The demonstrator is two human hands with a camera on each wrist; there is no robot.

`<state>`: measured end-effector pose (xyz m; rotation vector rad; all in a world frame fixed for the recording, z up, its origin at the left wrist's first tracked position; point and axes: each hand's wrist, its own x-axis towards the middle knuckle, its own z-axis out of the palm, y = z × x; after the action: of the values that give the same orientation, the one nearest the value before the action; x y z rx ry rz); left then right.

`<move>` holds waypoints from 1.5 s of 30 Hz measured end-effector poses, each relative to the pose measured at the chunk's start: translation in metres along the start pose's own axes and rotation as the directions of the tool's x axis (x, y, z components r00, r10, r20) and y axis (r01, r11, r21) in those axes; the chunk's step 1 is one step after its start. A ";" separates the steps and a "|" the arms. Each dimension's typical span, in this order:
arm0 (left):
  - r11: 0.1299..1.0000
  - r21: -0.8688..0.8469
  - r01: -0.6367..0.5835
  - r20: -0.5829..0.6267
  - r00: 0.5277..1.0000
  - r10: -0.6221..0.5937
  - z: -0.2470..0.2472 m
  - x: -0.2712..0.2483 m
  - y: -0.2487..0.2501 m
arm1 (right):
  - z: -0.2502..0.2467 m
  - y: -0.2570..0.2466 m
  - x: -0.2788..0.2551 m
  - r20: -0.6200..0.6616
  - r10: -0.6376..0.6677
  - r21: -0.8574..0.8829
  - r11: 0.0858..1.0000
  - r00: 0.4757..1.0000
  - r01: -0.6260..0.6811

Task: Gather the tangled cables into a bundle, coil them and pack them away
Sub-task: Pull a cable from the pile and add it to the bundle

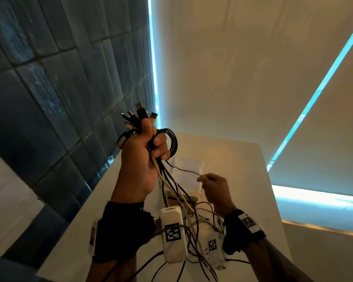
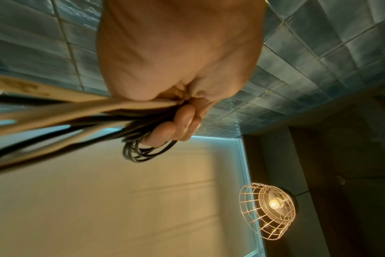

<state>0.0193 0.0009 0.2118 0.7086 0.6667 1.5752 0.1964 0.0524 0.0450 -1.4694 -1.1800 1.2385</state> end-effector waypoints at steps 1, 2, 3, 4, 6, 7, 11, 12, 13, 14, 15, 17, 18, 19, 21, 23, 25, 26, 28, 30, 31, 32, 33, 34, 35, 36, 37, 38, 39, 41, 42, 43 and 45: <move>1.000 0.027 0.001 -0.016 1.000 -0.001 0.001 0.001 -0.001 | -0.001 -0.015 -0.003 0.002 -0.044 0.104 0.994 0.999 0.043; 0.999 0.049 0.002 -0.032 0.999 0.000 0.002 0.001 -0.003 | -0.001 -0.031 -0.007 0.007 -0.102 0.194 0.976 0.995 0.099; 0.998 0.067 0.004 -0.051 0.999 0.000 0.003 0.001 -0.005 | -0.001 -0.048 -0.011 0.010 -0.165 0.257 0.954 0.986 0.157; 0.996 0.085 0.007 -0.068 0.998 -0.001 0.004 0.002 -0.008 | -0.001 -0.064 -0.016 0.011 -0.229 0.298 0.930 0.973 0.215; 0.993 0.118 0.015 -0.100 0.995 -0.003 0.006 0.002 -0.013 | 0.001 -0.089 -0.026 0.009 -0.335 0.348 0.884 0.942 0.311; 0.991 0.131 0.019 -0.119 0.993 -0.003 0.007 0.002 -0.015 | 0.002 -0.099 -0.031 0.016 -0.383 0.369 0.861 0.924 0.351; 0.983 0.182 0.013 -0.180 0.983 0.020 0.011 0.003 -0.019 | 0.006 -0.122 -0.055 0.133 -0.589 0.386 0.771 0.797 0.506; 0.983 0.183 0.012 -0.177 0.984 0.021 0.011 0.003 -0.019 | 0.008 -0.124 -0.060 0.169 -0.621 0.368 0.760 0.766 0.535; 0.986 0.166 0.016 -0.167 0.986 0.012 0.012 0.003 -0.019 | 0.009 -0.124 -0.062 0.203 -0.637 0.347 0.757 0.744 0.554; 0.990 0.143 0.019 -0.157 0.988 0.004 0.012 0.003 -0.018 | 0.010 -0.122 -0.064 0.235 -0.636 0.334 0.763 0.735 0.553; 0.993 0.114 0.015 -0.145 0.989 0.002 0.012 0.002 -0.017 | 0.010 -0.119 -0.064 0.265 -0.615 0.332 0.781 0.743 0.529; 1.000 0.029 0.006 -0.090 0.996 -0.004 0.011 0.002 -0.013 | 0.008 -0.107 -0.059 0.319 -0.535 0.342 0.835 0.782 0.432; 1.000 -0.023 0.003 -0.063 0.998 -0.005 0.010 0.002 -0.010 | 0.006 -0.100 -0.056 0.346 -0.492 0.337 0.860 0.799 0.384; 0.998 -0.064 -0.002 -0.041 0.999 0.000 0.010 0.002 -0.007 | 0.005 -0.092 -0.054 0.368 -0.457 0.322 0.880 0.810 0.350; 0.997 -0.077 -0.032 -0.005 0.999 0.031 0.010 0.002 -0.002 | 0.004 -0.076 -0.048 0.385 -0.417 0.289 0.902 0.823 0.322; 0.998 -0.049 -0.048 0.021 0.999 0.049 0.011 0.000 0.000 | 0.006 -0.061 -0.040 0.357 -0.394 0.263 0.912 0.847 0.314; 0.998 -0.021 -0.054 0.039 0.998 0.054 0.013 -0.001 0.001 | 0.007 -0.046 -0.031 0.321 -0.374 0.205 0.925 0.870 0.322; 0.998 -0.014 -0.057 0.046 0.997 0.057 0.014 -0.001 0.002 | 0.007 -0.039 -0.026 0.308 -0.364 0.164 0.930 0.879 0.328; 0.998 -0.016 -0.062 0.055 0.996 0.063 0.014 -0.001 0.003 | 0.005 -0.023 -0.018 0.282 -0.331 0.086 0.944 0.901 0.320; 0.998 -0.020 -0.066 0.052 0.996 0.067 0.013 -0.001 0.004 | 0.005 -0.007 -0.010 0.249 -0.279 0.017 0.959 0.928 0.283; 0.998 -0.020 -0.066 0.048 0.997 0.067 0.012 -0.001 0.004 | 0.005 0.001 -0.006 0.230 -0.248 -0.016 0.966 0.941 0.259; 0.997 -0.020 -0.068 0.041 0.997 0.069 0.012 0.000 0.004 | 0.004 0.009 -0.002 0.214 -0.222 -0.044 0.971 0.951 0.236; 0.997 -0.020 -0.068 0.034 0.997 0.069 0.011 -0.001 0.004 | 0.004 0.016 0.002 0.202 -0.197 -0.069 0.974 0.959 0.215; 0.997 -0.019 -0.069 0.029 0.997 0.069 0.011 -0.001 0.005 | 0.003 0.023 0.006 0.193 -0.170 -0.096 0.977 0.966 0.191; 0.998 -0.015 -0.067 0.025 0.997 0.067 0.011 -0.001 0.005 | 0.003 0.029 0.009 0.176 -0.137 -0.127 0.979 0.975 0.161; 0.998 -0.006 -0.066 0.021 0.998 0.066 0.010 -0.001 0.005 | 0.002 0.034 0.012 0.153 -0.105 -0.155 0.979 0.983 0.129; 0.998 0.009 -0.062 0.015 0.998 0.062 0.009 0.000 0.005 | 0.001 0.036 0.014 0.120 -0.074 -0.182 0.979 0.990 0.095; 0.998 0.032 -0.053 0.007 0.999 0.053 0.008 0.001 0.005 | 0.000 0.034 0.014 0.076 -0.049 -0.199 0.978 0.996 0.063; 0.998 0.057 -0.040 0.001 0.999 0.040 0.007 0.002 0.004 | 0.000 0.029 0.014 0.025 -0.030 -0.197 0.980 0.999 0.034; 0.994 0.105 -0.019 -0.013 1.000 0.021 0.005 0.004 0.002 | 0.001 0.006 0.009 -0.044 -0.033 -0.076 0.997 0.998 0.030; 0.992 0.127 -0.010 -0.027 1.000 0.014 0.004 0.004 -0.001 | 0.002 -0.011 0.005 -0.045 -0.061 0.027 0.998 0.997 0.062; 0.989 0.147 0.004 -0.049 0.999 0.003 0.002 0.005 -0.005 | 0.004 -0.031 -0.001 -0.032 -0.108 0.126 0.986 0.994 0.111; 0.982 0.182 0.044 -0.120 0.993 -0.023 0.001 0.005 -0.013 | 0.006 -0.070 -0.015 -0.004 -0.252 0.250 0.937 0.968 0.245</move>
<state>0.0277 0.0077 0.2030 0.7411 0.9163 1.5455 0.1803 0.0505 0.1149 -1.0853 -1.1435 1.1865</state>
